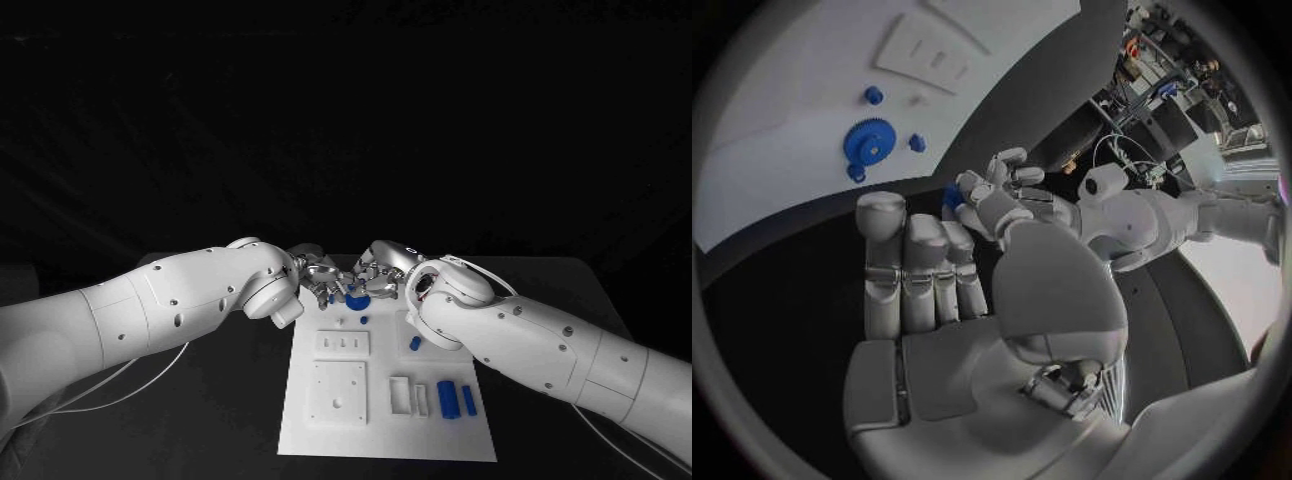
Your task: Assemble the parts on the task board
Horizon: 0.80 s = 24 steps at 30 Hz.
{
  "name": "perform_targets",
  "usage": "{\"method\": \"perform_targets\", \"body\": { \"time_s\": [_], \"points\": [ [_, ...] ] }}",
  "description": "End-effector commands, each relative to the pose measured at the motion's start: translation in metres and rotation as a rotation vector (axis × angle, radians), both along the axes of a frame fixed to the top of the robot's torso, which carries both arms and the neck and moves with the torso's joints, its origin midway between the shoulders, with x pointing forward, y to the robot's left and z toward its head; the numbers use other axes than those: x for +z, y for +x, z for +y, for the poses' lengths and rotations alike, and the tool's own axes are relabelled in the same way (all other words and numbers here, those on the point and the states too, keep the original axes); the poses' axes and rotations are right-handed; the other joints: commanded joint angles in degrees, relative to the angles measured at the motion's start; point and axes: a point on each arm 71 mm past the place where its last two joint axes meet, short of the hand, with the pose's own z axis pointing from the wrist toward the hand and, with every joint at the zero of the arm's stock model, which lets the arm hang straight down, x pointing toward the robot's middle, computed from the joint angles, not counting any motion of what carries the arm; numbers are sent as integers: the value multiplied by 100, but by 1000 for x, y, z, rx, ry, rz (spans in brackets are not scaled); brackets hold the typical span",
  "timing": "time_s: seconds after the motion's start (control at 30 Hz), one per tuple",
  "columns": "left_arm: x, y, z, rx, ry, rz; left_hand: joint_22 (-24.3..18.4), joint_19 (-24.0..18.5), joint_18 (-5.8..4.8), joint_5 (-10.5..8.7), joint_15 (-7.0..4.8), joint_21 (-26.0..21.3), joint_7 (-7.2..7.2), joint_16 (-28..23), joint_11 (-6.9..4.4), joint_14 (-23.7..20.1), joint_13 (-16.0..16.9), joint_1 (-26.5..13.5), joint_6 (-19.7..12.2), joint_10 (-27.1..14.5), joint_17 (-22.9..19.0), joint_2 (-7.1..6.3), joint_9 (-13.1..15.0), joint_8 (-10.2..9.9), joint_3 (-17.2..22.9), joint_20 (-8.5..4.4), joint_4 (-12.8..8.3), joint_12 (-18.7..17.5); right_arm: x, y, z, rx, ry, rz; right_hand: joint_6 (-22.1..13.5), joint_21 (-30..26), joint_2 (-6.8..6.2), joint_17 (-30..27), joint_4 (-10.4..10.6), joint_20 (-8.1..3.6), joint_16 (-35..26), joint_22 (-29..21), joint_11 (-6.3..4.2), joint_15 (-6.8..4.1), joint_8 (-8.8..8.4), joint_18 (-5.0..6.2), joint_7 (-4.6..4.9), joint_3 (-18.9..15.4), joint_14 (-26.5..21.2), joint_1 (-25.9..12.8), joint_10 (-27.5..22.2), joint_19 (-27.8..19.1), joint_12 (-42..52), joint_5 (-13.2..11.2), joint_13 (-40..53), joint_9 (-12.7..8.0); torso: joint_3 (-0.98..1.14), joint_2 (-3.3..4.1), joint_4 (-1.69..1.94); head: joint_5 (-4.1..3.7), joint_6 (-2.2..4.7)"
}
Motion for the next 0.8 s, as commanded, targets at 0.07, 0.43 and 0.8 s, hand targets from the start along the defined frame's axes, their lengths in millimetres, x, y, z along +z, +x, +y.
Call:
{"method": "perform_targets", "body": {
  "time_s": [0.07, 0.43, 0.8],
  "points": [
    [-3, -1, -1, -7, 2, 15, 94, 30, -16, 121, -5, -23, 10, 52, 2, -47, -20, 15, 0, 300, 14, 183, 73, 14, 471, 11, -521, 6, 3, -3, 7, 40, 1, -8, 73, 26, 31, 5, 33, -45, 10, 408, -35, -42, 39, -59, -44, -9, 15, -11, 11, 292, -1, 45, 6, 311, 1, 0, -1, 0, -19],
    [-4, -1, 1, 3, 5, 17, 409, 104, -44, 151, -98, -8, -122, 226, -62, 66, 75, -311, 348, 316, 75, 40, 723, 35, 989, -74, -796, 480, 2, -1, 4, 31, 1, -8, -23, -11, -18, -21, 67, -43, -34, 396, -30, -38, 36, -55, -29, -19, 4, -57, -48, 285, -77, 1, -39, 269, 6, -1, 2, -8, -42],
    [-5, -3, 2, 5, 11, 18, 703, 195, -73, 408, -177, 17, -192, 654, -137, 103, 257, -427, 490, 313, 231, -19, 1231, 18, 1088, -155, -896, 993, 1, 0, -4, 16, 32, -16, -720, -292, -331, -167, 293, 26, -234, 319, 101, 52, 37, 15, 166, -255, -70, -194, -291, 243, -404, -102, -274, -11, 6, -5, -3, 1, -57]
  ]
}}
